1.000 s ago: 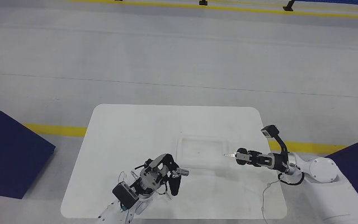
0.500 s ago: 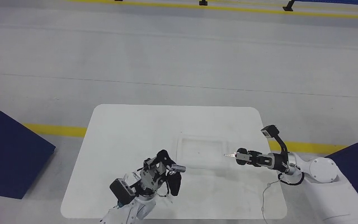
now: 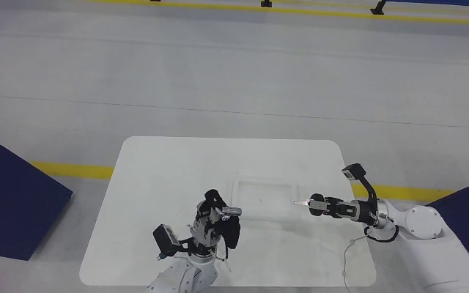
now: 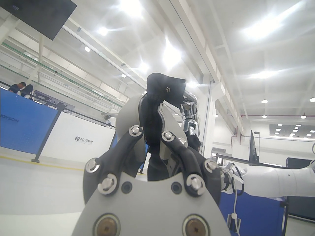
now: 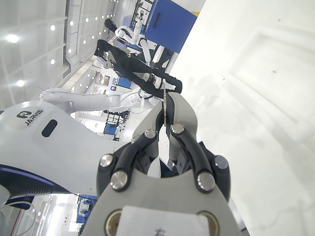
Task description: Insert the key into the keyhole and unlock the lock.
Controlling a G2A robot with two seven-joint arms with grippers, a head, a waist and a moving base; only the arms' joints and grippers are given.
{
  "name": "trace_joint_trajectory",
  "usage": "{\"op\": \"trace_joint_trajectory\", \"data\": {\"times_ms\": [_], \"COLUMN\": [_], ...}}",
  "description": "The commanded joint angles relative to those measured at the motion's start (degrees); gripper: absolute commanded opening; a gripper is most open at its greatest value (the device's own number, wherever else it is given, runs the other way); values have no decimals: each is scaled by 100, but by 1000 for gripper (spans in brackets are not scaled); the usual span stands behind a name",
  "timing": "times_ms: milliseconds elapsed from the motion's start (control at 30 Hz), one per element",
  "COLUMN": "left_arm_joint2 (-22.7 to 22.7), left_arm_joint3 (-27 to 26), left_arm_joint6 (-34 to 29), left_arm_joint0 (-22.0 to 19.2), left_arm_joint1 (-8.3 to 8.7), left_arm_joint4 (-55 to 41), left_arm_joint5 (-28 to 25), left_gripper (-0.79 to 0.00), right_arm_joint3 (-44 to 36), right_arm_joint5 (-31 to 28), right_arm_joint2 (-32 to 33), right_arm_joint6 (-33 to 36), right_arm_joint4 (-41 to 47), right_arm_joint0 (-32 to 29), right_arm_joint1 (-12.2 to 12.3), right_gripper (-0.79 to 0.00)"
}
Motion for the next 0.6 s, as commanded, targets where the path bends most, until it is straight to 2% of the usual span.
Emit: {"op": "trace_joint_trajectory", "data": {"times_ms": [0, 233, 400, 567], "left_arm_joint2": [55, 198, 315, 317], "left_arm_joint3": [36, -117, -358, -371], "left_arm_joint6": [-12, -64, -288, -305], "left_arm_joint0": [-48, -160, -191, -191], "left_arm_joint1": [-48, -144, -126, -121], "left_arm_joint4": [63, -21, -172, -188], "left_arm_joint5": [-10, -63, -288, -305], "left_gripper": [-785, -785, -785, -785], "right_arm_joint3": [0, 0, 0, 0], "right_arm_joint5": [0, 0, 0, 0], "right_arm_joint2": [0, 0, 0, 0], "right_arm_joint6": [0, 0, 0, 0], "right_arm_joint4": [0, 0, 0, 0], "right_arm_joint0": [0, 0, 0, 0], "right_arm_joint1": [0, 0, 0, 0], "right_gripper": [-785, -785, -785, -785]}}
